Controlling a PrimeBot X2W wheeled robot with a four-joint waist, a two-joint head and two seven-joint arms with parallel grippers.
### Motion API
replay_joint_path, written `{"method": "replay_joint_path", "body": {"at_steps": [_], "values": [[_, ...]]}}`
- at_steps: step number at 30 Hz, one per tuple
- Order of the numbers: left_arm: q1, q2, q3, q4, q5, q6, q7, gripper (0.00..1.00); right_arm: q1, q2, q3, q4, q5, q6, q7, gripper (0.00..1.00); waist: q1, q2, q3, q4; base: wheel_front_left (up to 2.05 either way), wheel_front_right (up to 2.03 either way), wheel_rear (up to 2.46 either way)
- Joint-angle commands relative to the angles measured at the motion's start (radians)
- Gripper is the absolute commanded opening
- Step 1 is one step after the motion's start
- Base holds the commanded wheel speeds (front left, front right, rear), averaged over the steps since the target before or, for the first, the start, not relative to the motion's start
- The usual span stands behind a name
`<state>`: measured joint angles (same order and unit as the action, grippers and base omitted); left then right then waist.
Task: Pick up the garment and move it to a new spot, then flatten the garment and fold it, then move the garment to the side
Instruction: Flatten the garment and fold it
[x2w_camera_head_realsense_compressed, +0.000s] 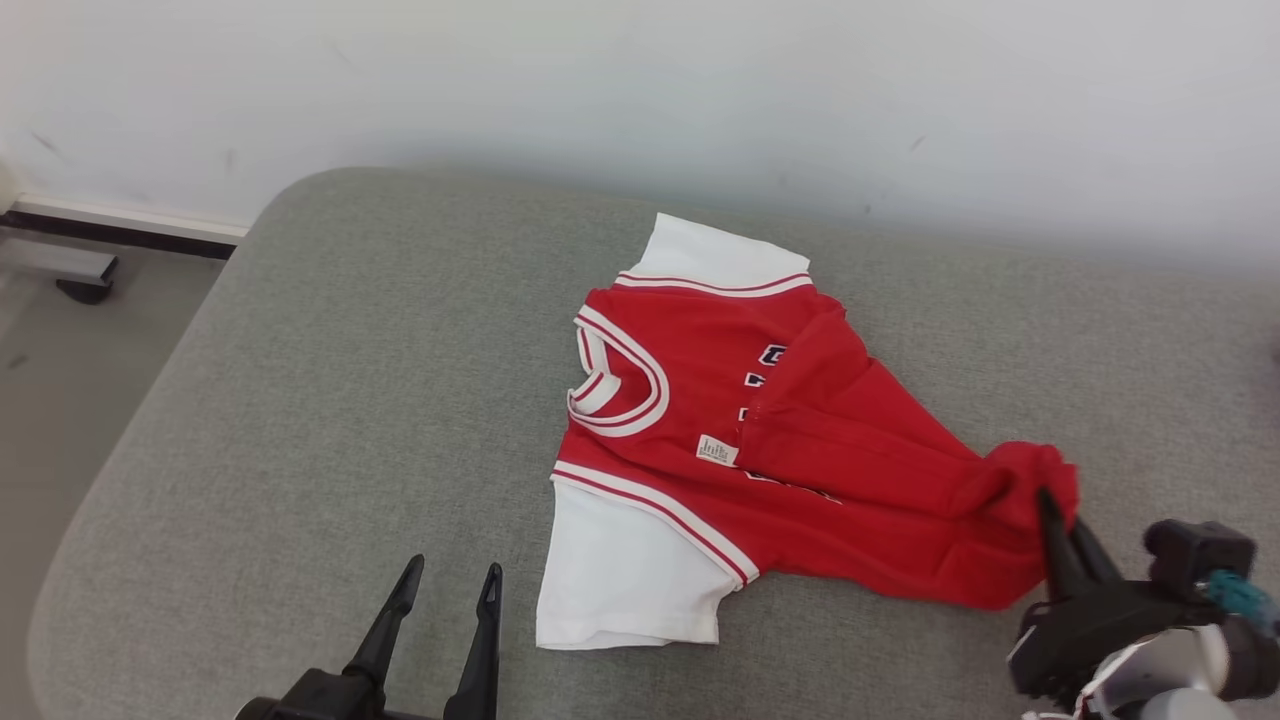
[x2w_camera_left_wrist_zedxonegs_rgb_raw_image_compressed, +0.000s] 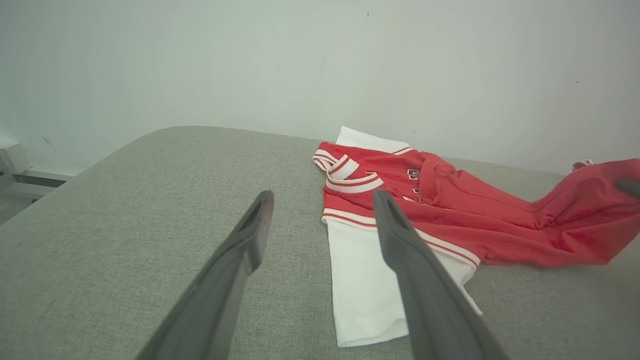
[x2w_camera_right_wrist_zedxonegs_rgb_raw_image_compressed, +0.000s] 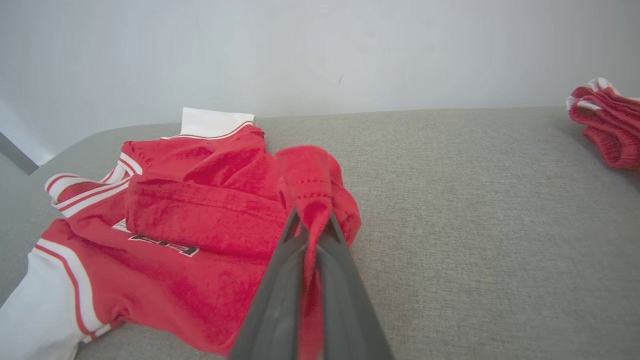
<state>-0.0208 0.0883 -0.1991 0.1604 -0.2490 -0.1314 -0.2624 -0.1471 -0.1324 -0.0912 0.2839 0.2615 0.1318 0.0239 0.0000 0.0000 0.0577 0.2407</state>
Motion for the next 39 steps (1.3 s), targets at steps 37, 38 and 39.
{"method": "replay_joint_path", "body": {"at_steps": [37, 38, 39], "values": [[0.059, 0.025, 0.054, -0.021, 0.011, 0.002, -0.003, 1.0, 0.262, 0.022, -0.024, -0.304, -0.009, -0.003, -0.114, 1.0, 0.0, 0.0, -0.058, -0.063, 0.0, 0.0, 0.0], [0.062, 0.026, 0.057, -0.023, 0.012, 0.002, -0.003, 1.0, 0.266, 0.026, -0.024, -0.309, -0.011, -0.003, -0.124, 1.0, 0.0, 0.0, -0.061, -0.068, 0.0, 0.0, 0.0], [0.065, 0.027, 0.061, -0.024, 0.013, 0.002, -0.003, 1.0, 0.27, 0.031, -0.025, -0.313, -0.014, -0.003, -0.134, 1.0, 0.0, 0.0, -0.064, -0.073, 0.0, 0.0, 0.0]]}}
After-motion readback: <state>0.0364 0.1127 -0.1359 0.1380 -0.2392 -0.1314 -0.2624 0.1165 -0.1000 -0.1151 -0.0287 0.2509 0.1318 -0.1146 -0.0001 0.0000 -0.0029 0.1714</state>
